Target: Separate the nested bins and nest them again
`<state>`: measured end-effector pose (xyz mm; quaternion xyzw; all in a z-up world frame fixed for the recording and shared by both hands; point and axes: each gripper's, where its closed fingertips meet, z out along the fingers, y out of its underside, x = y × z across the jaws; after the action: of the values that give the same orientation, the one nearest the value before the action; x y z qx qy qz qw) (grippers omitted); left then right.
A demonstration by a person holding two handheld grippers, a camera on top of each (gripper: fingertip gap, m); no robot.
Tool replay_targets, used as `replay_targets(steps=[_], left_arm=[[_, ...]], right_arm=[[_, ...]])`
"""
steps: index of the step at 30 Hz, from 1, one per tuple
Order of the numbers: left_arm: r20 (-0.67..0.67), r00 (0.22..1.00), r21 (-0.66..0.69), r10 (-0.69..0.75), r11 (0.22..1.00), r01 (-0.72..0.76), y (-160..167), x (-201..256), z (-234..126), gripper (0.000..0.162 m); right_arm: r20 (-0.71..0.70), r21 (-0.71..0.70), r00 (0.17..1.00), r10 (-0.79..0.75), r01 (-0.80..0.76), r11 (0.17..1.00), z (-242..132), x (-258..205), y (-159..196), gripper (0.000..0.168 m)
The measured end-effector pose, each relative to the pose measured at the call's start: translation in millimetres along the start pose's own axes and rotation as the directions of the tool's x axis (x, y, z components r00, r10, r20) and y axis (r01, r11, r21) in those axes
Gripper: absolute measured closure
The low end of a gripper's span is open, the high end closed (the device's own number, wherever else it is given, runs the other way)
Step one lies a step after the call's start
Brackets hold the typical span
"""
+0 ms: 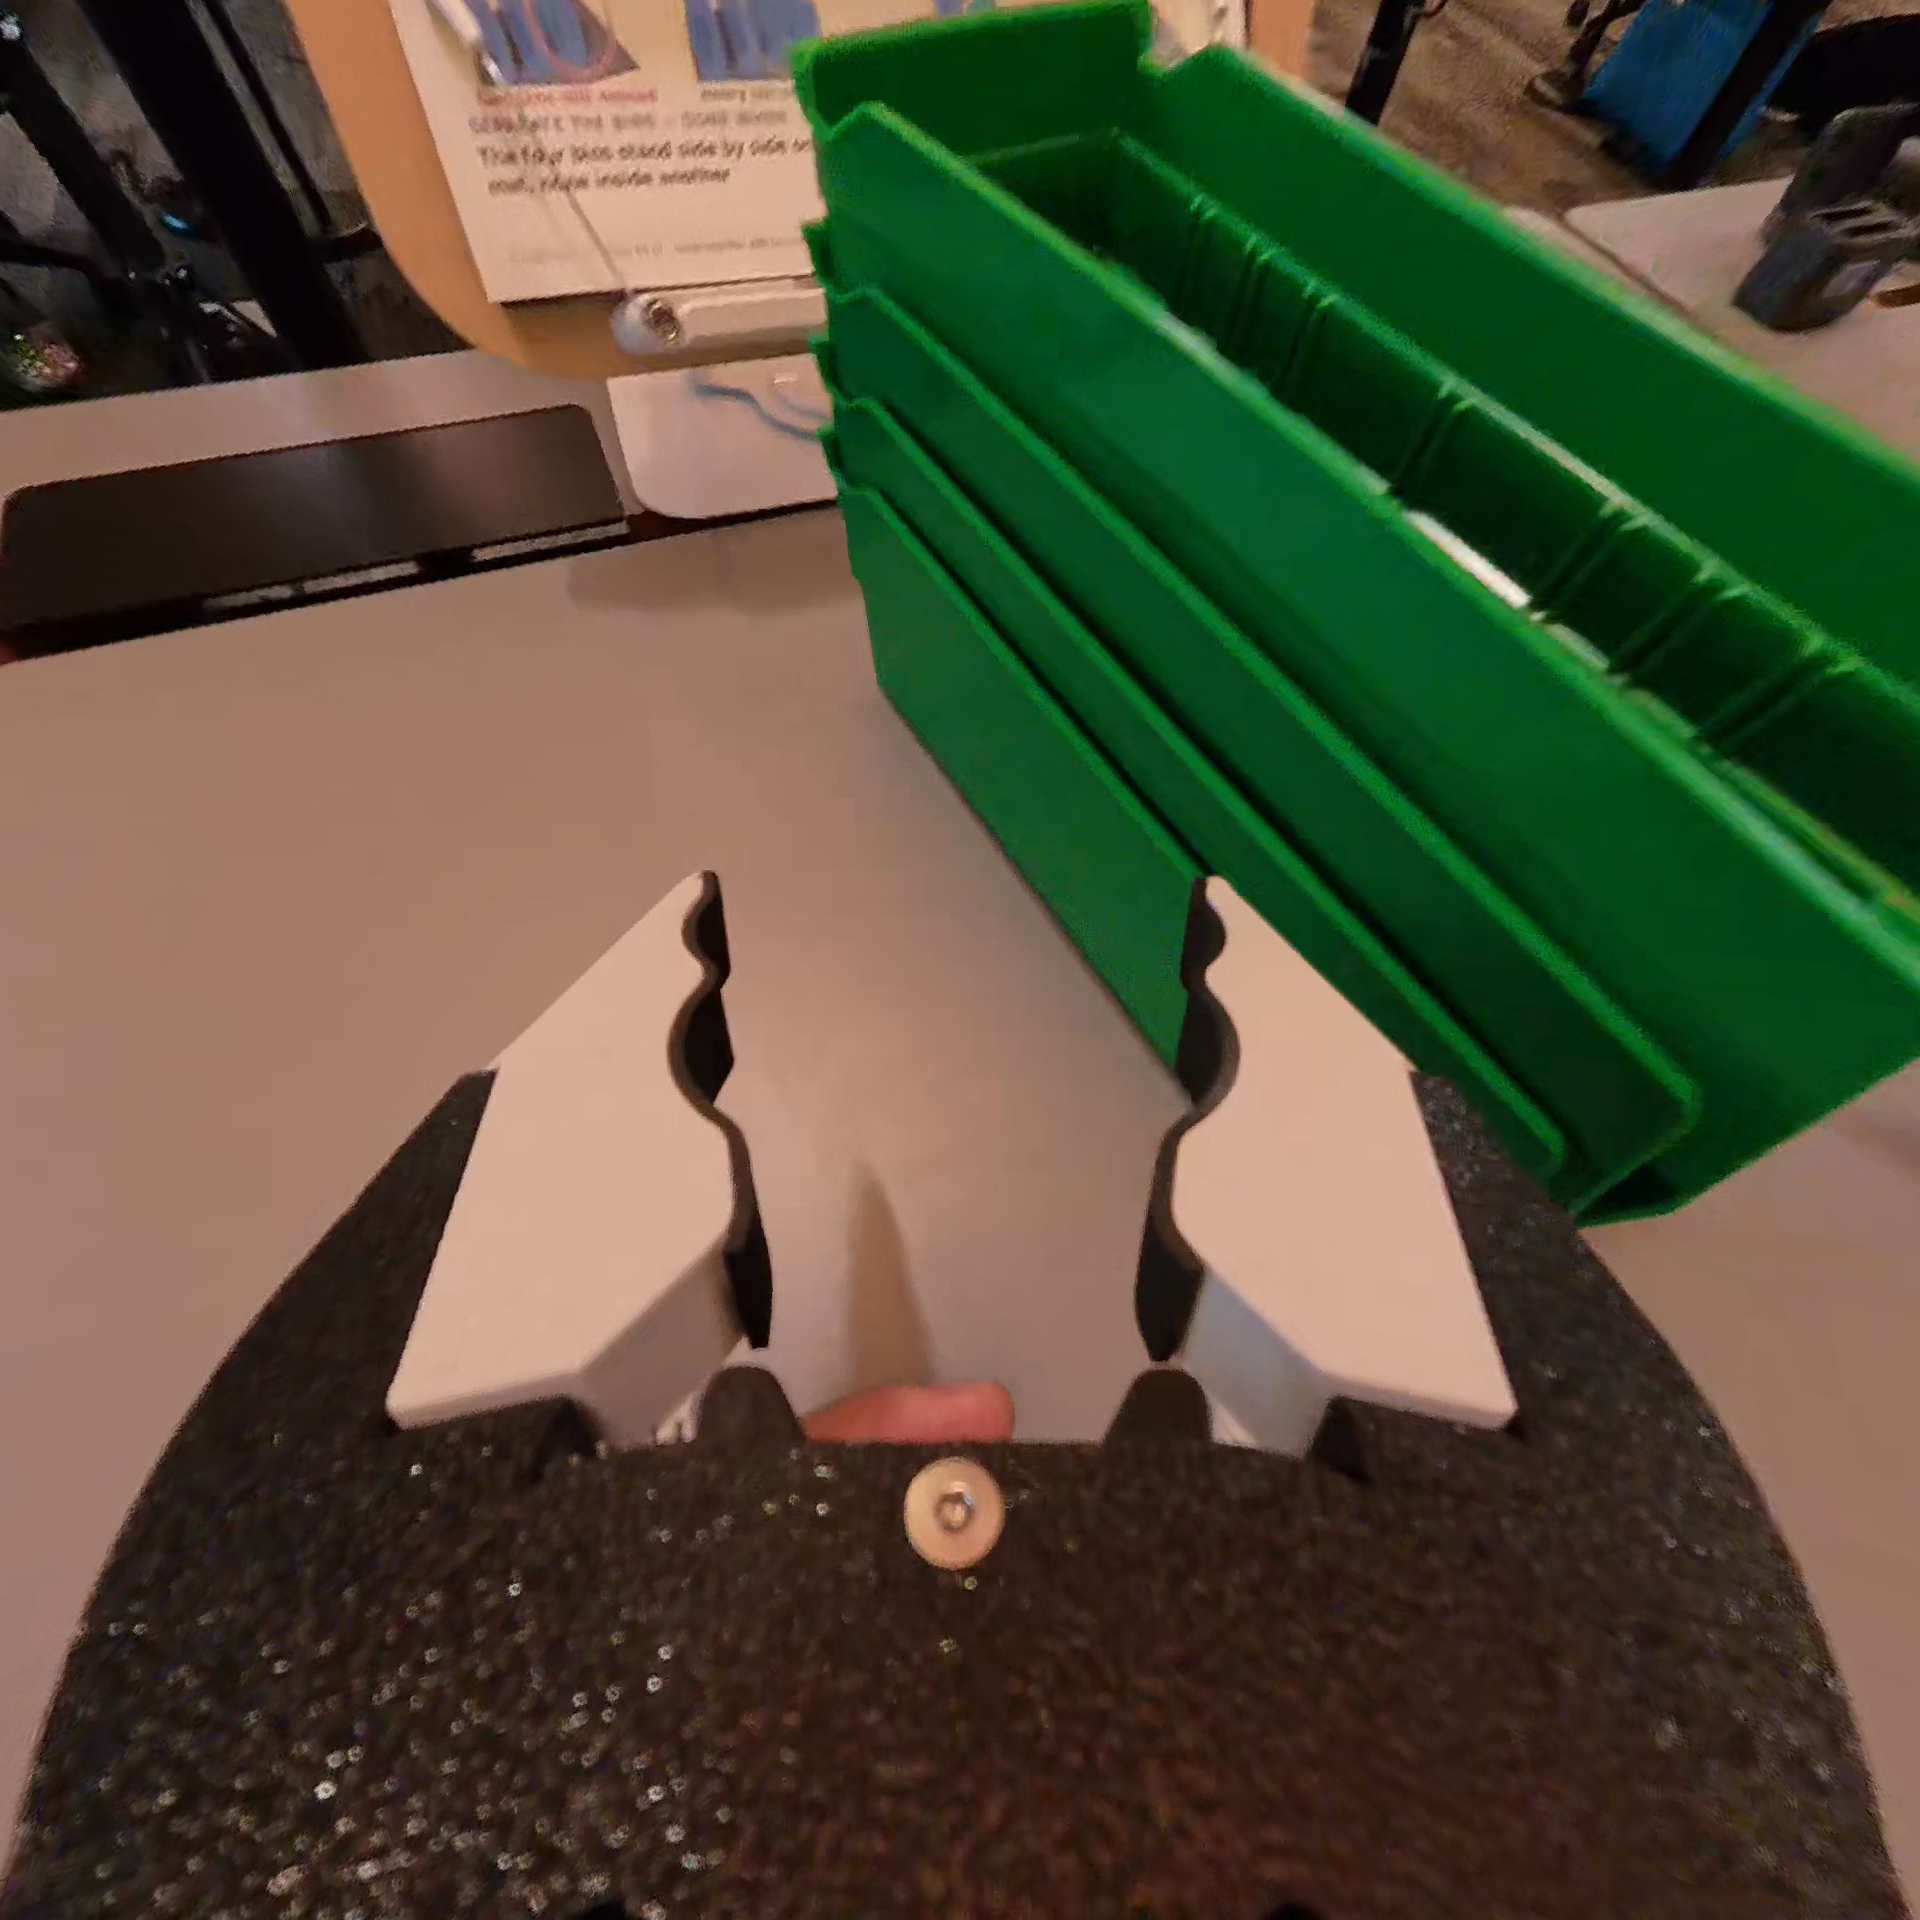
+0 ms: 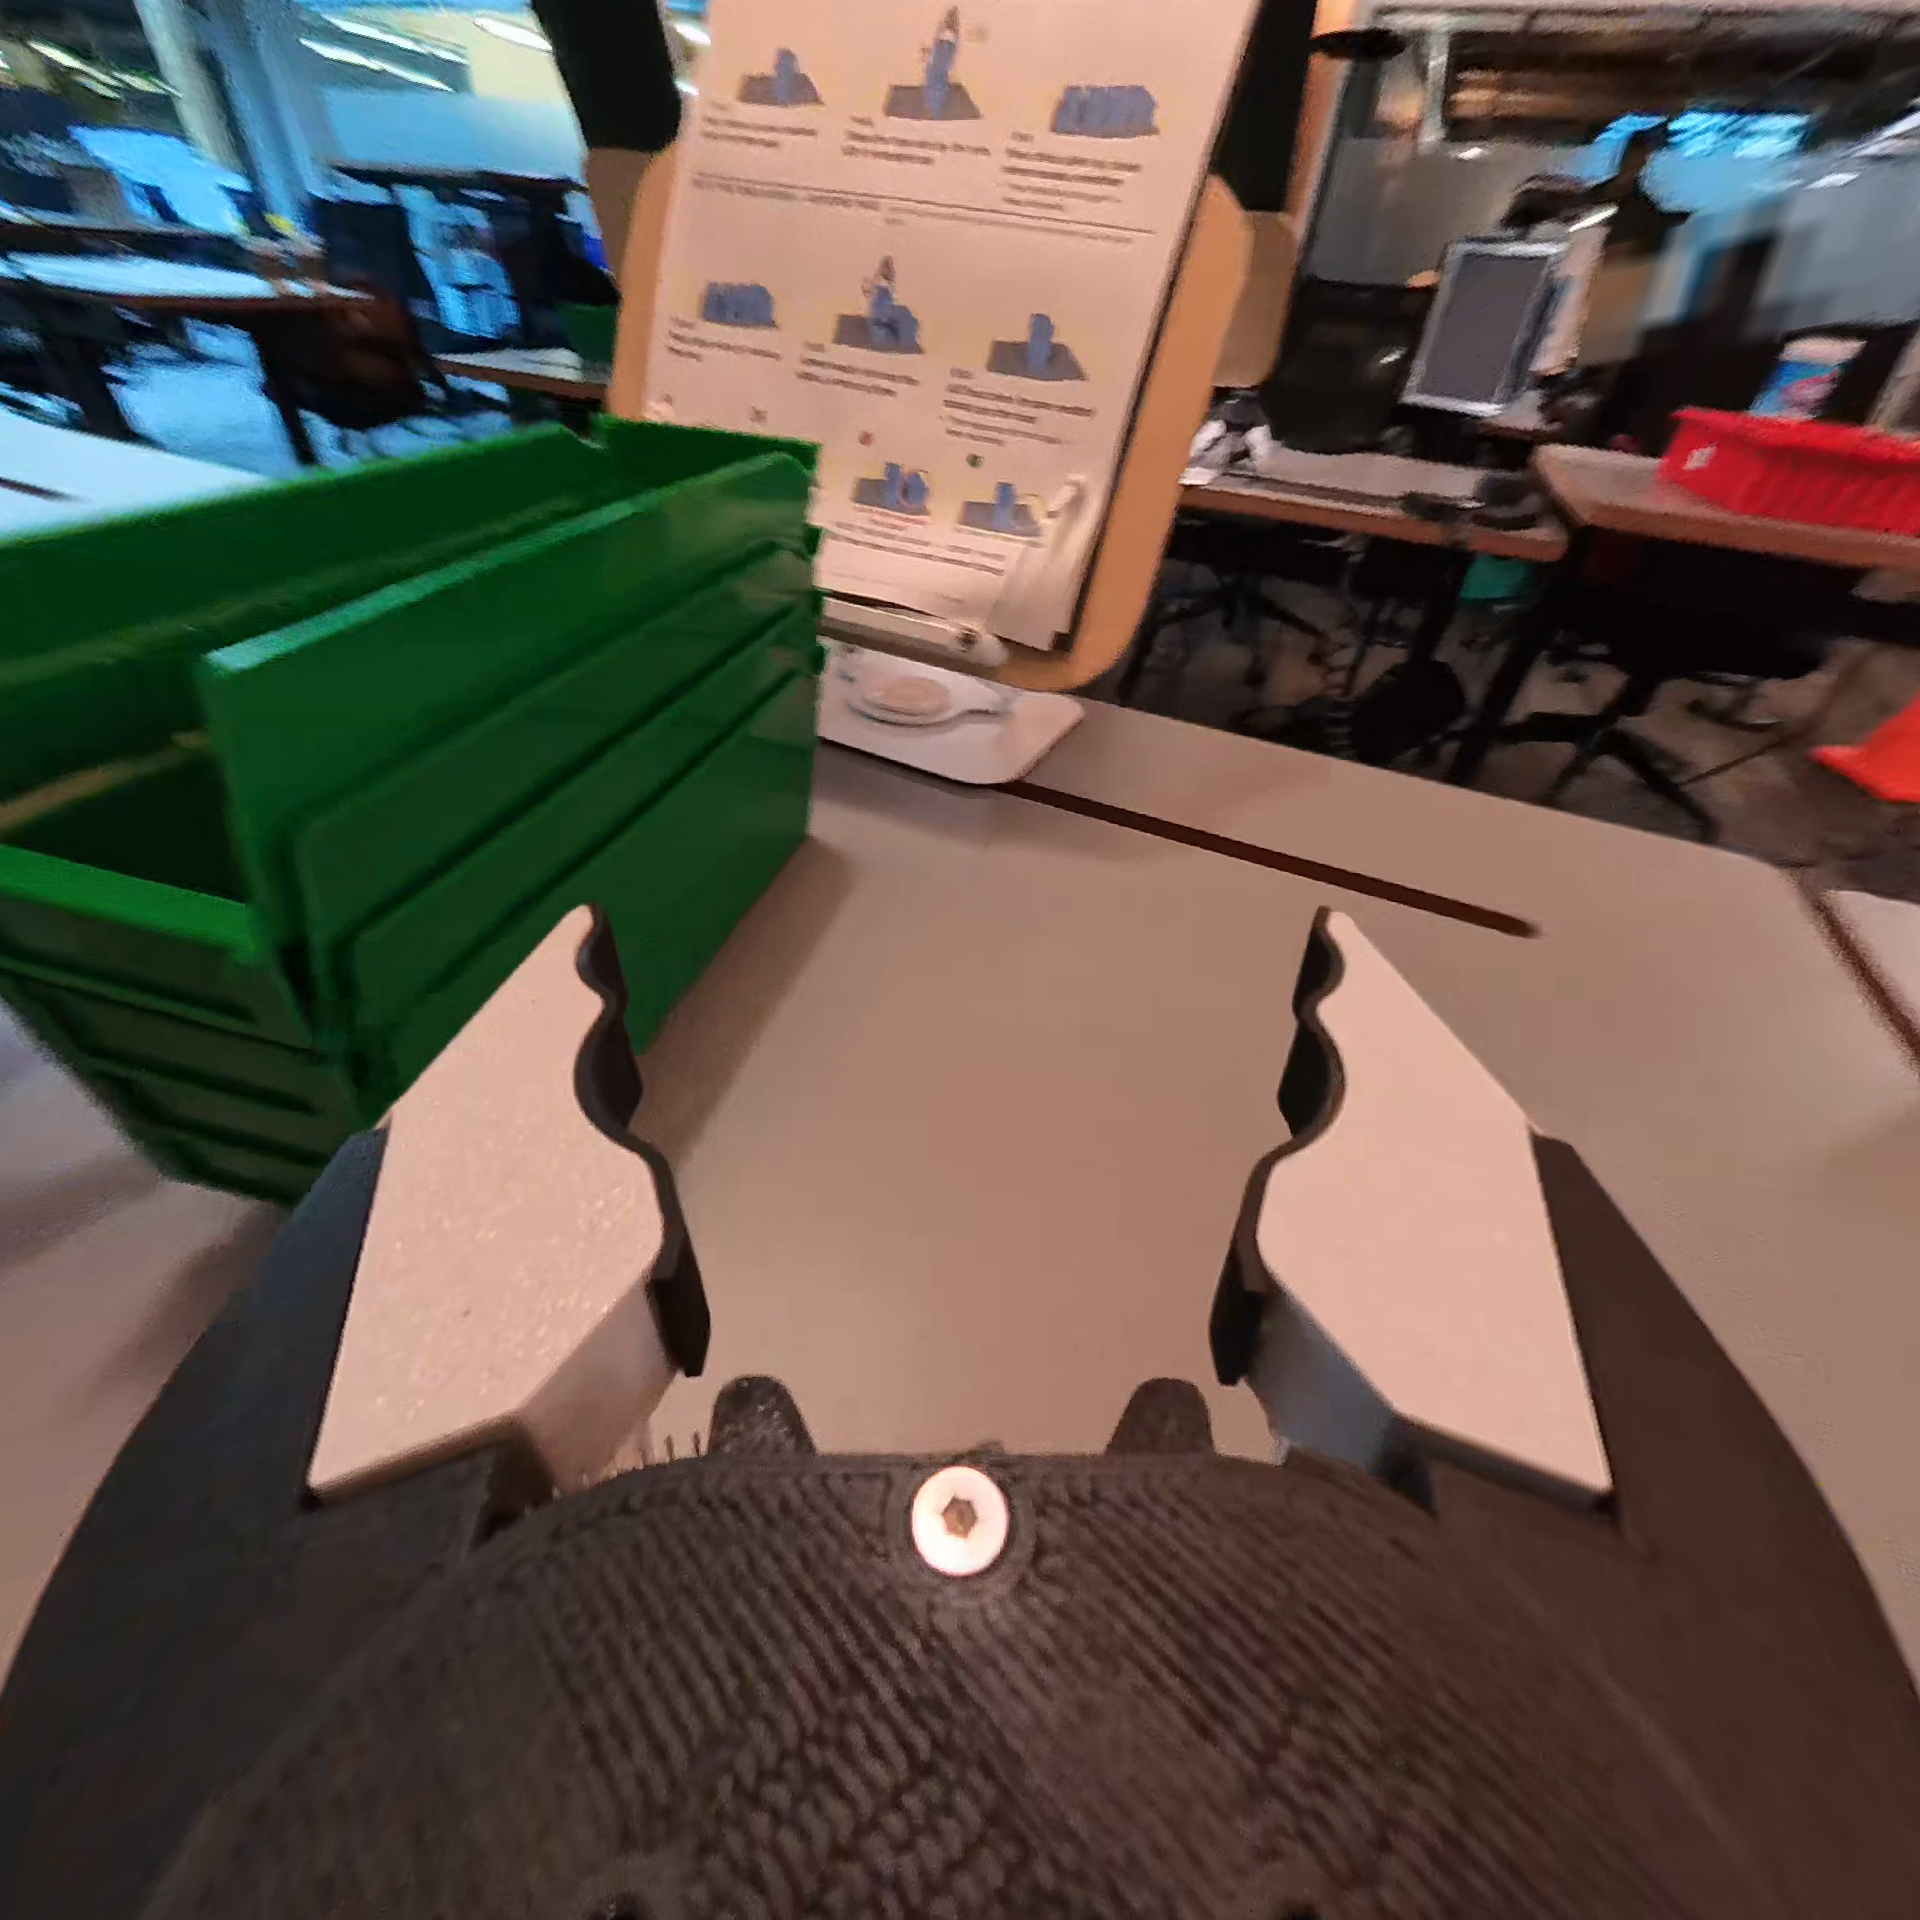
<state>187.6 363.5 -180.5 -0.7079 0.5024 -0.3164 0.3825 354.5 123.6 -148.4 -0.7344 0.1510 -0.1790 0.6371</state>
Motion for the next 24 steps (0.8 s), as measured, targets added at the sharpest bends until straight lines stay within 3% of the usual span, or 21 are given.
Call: replay_targets(steps=[1,6,10,17,24], left_arm=[[-0.010,1.000,0.006,-0.002,1.000,0.002,-4.1,3.9,-1.1,0.075],[-0.007,1.000,0.031,-0.002,1.000,0.002,-12.0,11.8,-7.7,0.076],[-0.019,1.000,0.070,-0.020,0.997,0.021,-9.9,22.3,-21.2,0.082],[-0.102,0.993,0.183,-0.050,0.981,0.068,-12.5,59.2,-54.6,0.101],[-0.071,0.997,0.189,0.034,0.982,-0.020,-12.3,73.8,-59.2,0.100]], right_arm=[[0.053,0.006,0.998,0.033,-0.034,0.999,-0.5,-10.6,-6.3,0.046],[0.264,0.040,0.955,0.135,-0.150,0.988,-4.3,-62.7,-33.6,0.065],[0.249,-0.015,0.965,0.081,-0.080,0.997,3.5,-82.0,-25.3,0.078],[0.241,0.015,0.961,0.138,-0.146,0.989,14.0,-113.2,-32.2,0.102],[0.210,-0.045,0.972,0.108,-0.101,0.994,29.7,-120.7,-39.0,0.100]])
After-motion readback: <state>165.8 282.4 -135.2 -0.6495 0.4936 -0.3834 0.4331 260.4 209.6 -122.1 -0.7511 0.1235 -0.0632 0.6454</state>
